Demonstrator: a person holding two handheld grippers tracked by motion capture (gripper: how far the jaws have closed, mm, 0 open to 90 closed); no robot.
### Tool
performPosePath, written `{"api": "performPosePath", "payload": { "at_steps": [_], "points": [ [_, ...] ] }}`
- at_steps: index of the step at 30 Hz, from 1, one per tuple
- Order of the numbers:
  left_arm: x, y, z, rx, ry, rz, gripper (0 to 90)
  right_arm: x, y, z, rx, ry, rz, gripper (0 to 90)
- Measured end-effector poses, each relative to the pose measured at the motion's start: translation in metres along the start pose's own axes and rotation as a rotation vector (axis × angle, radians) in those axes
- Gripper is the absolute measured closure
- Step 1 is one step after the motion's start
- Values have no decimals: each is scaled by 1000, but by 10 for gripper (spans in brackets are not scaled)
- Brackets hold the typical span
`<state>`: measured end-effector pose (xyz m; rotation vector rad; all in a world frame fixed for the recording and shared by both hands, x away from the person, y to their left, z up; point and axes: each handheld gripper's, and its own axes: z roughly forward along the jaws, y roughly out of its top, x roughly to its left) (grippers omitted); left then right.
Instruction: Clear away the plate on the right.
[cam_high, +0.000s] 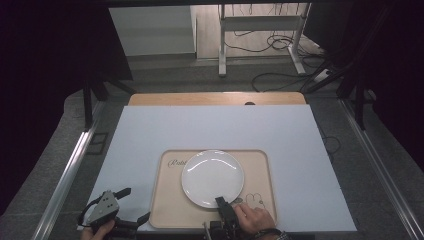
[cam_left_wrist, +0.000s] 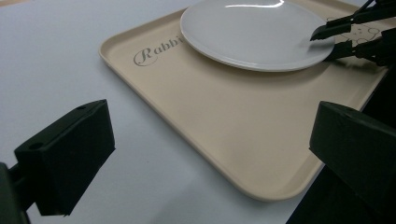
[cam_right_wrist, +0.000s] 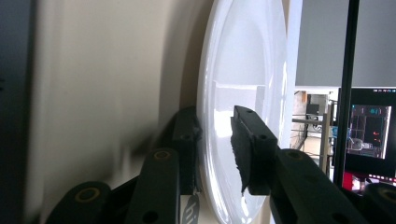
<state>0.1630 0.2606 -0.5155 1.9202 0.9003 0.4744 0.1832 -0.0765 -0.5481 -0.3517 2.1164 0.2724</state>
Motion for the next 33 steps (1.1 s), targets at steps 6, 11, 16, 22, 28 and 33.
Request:
{"api": "performPosePath", "payload": {
  "at_steps": [6, 11, 16, 22, 28, 33],
  "points": [
    [0, 0, 0, 0, -1, 0, 0, -2, 1, -4, 0, 2, -6, 683],
    [0, 0, 0, -1, -1, 0, 0, -4, 0, -8, 3, 9, -7, 665],
    [0, 0, 0, -1, -2, 0, 0, -5, 0, -13, 2, 11, 3, 649],
    [0, 0, 0, 3, -2, 4, 0, -8, -3, -16, 1, 33, 11, 624],
    [0, 0, 0, 3, -3, 4, 0, -11, -6, -20, -3, 48, 41, 608],
    [0, 0, 0, 2, -5, 2, 0, -15, -9, -23, -19, 12, 54, 607]
  ]
}}
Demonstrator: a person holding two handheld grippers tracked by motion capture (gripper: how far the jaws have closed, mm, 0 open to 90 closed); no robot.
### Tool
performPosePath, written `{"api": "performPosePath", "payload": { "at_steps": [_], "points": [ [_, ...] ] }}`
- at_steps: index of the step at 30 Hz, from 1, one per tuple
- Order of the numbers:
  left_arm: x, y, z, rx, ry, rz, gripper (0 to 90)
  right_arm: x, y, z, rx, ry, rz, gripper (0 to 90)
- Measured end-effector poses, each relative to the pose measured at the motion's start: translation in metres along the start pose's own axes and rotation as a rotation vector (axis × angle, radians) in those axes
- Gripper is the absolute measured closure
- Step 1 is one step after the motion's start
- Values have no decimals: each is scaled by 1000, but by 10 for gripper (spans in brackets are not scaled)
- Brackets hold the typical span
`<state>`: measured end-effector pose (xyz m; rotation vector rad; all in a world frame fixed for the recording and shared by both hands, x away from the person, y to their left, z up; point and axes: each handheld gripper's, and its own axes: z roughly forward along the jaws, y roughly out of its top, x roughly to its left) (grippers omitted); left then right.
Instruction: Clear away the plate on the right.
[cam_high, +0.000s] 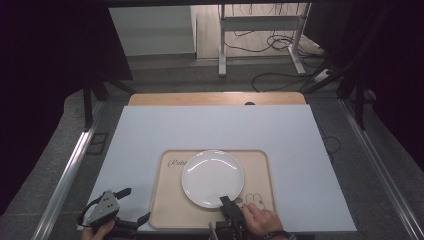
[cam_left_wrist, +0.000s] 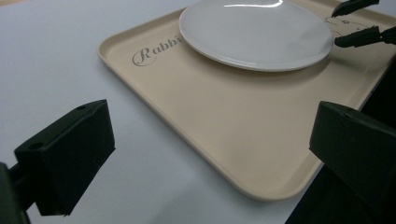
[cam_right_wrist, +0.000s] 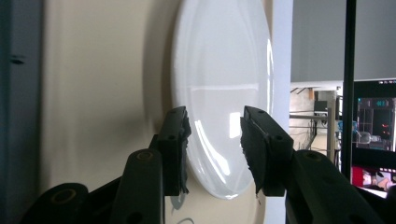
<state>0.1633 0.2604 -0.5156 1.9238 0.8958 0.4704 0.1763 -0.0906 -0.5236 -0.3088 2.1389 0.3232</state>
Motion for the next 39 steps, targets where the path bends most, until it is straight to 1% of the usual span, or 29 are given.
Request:
{"api": "performPosePath", "payload": {
  "at_steps": [1, 8, 11, 16, 22, 34, 39],
  "points": [
    [0, 0, 0, 0, 0, 0, 0, -2, -1, -1, 8, 3, -3, 606],
    [0, 0, 0, 0, -1, 0, 0, -5, -7, 0, 16, -8, 19, 589],
    [0, 0, 0, 0, -1, 0, 0, -7, -9, 1, 13, -6, 42, 579],
    [0, 0, 0, 0, -1, 0, 0, -10, -13, 2, 19, -5, 57, 554],
    [0, 0, 0, 0, -1, -1, 0, -12, -18, 5, 22, -4, 86, 521],
    [0, 0, 0, 0, -2, 0, 0, -16, -25, 7, 14, 6, 139, 473],
    [0, 0, 0, 0, -2, -1, 0, -19, -28, 6, 12, 10, 171, 459]
  ]
}}
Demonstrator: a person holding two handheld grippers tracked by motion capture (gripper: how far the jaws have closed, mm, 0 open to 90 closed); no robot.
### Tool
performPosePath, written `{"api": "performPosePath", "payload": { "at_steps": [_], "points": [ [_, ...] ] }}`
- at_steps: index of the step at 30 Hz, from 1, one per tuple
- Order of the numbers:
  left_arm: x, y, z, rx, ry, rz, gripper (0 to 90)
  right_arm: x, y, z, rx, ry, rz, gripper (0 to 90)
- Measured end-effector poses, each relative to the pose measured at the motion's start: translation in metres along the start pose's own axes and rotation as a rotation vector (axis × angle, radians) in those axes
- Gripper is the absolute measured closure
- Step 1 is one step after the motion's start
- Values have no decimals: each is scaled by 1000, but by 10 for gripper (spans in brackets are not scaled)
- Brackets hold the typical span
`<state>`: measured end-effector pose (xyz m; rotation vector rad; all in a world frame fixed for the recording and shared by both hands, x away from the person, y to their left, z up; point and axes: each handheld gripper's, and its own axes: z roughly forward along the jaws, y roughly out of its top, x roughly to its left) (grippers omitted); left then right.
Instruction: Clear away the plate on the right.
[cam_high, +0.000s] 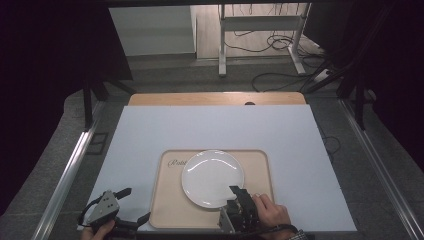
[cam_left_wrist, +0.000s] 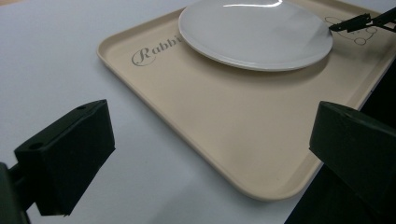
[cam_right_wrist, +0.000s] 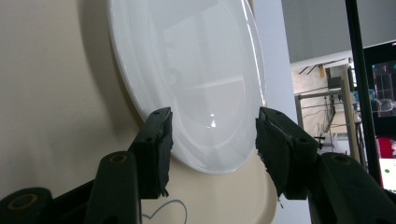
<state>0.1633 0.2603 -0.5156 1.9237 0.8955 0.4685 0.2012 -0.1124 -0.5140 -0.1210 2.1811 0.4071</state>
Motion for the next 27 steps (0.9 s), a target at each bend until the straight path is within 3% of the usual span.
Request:
{"api": "performPosePath", "payload": {
  "at_steps": [27],
  "points": [
    [0, 0, 0, 3, -4, 1, 0, -15, -17, 5, -9, 29, 186, 360]
  ]
}}
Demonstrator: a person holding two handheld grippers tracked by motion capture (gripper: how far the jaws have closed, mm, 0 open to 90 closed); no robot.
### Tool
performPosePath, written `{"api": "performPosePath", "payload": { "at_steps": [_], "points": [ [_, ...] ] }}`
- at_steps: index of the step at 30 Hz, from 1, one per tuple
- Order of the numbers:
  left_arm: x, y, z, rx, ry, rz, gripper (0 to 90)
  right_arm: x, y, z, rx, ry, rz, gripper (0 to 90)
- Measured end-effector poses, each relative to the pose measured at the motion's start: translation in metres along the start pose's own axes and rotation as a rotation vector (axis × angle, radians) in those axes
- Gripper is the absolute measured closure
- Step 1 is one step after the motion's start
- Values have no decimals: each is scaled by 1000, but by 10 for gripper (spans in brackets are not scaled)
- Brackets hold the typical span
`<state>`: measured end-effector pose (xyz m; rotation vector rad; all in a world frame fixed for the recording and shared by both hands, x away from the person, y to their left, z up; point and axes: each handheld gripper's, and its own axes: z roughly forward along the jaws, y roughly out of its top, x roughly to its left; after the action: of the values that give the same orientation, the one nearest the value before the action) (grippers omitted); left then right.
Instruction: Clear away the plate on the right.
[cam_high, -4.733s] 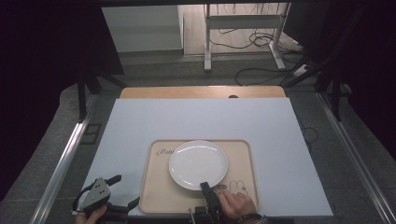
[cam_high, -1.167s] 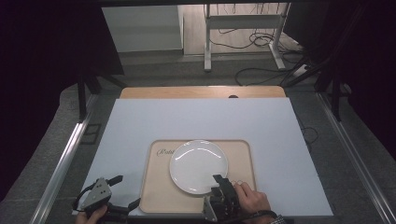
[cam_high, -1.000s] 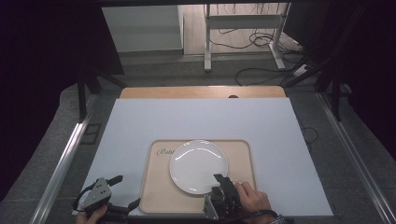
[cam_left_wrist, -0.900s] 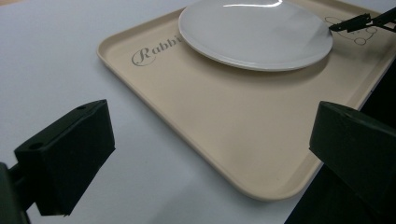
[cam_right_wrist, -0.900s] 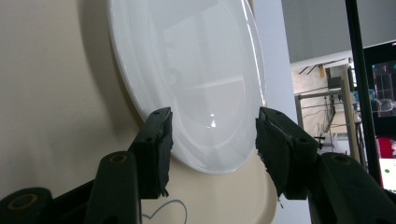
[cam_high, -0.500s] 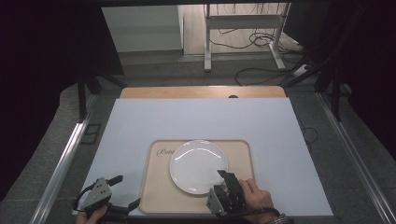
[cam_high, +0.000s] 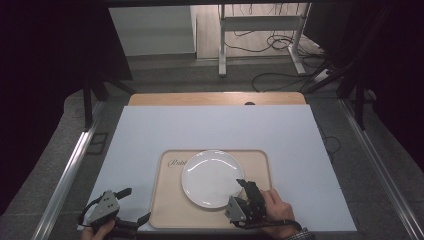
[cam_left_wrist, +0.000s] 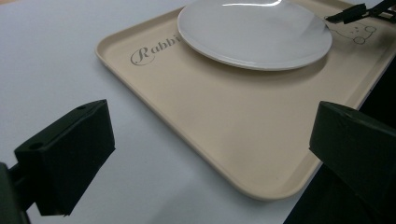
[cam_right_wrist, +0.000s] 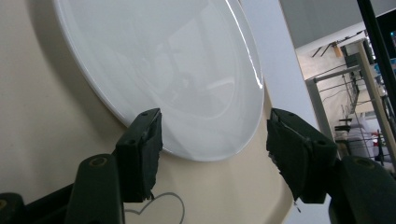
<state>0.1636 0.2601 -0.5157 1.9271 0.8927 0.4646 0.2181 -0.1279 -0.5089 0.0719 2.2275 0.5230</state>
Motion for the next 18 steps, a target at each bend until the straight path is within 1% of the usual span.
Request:
{"api": "performPosePath", "payload": {
  "at_steps": [1, 8, 18],
  "points": [
    [0, 0, 0, 0, 0, 0, 0, -1, -1, 0, -1, 2, 1, 358],
    [0, 0, 0, 2, -3, 2, 0, -5, -5, 1, -10, 15, 49, 340],
    [0, 0, 0, 6, -7, 5, 0, -9, -8, 1, -12, 15, 65, 310]
  ]
}}
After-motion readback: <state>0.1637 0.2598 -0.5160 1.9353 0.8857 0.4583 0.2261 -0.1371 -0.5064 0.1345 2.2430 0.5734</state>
